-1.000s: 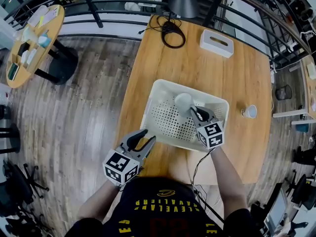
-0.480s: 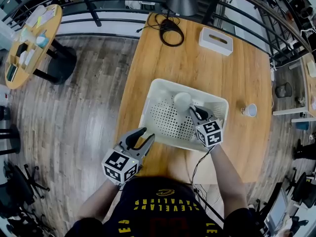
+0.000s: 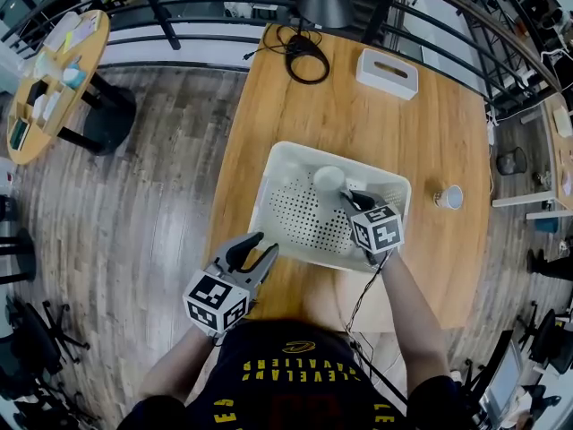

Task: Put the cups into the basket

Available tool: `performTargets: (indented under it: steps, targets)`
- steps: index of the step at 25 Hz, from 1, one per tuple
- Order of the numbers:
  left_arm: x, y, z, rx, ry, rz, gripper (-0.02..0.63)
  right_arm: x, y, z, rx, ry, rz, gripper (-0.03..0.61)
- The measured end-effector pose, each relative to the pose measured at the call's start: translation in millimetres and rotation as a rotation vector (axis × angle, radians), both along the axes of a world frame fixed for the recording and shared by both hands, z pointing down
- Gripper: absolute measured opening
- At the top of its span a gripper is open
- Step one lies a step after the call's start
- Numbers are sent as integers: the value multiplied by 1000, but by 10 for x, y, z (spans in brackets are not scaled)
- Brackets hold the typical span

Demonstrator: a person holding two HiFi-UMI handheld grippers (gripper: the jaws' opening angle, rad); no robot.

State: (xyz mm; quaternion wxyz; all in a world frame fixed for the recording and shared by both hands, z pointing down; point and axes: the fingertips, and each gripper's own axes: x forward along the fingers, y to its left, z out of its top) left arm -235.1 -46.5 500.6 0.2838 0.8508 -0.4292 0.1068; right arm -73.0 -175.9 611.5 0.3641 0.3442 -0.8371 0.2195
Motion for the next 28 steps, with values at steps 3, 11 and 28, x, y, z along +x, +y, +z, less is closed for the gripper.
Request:
performTargets:
  steps: [3,11,28]
  targets:
    - [13,-6,-25,4,6,0,143,-21,20,-3,-35,71,-17,52]
    - [-13,-7,-17,6,15,-5,143,82,166,104,-138,252,-69,61]
    - [37,-11,-3,9,35,3,143,437,234,449,-299,274,80,98]
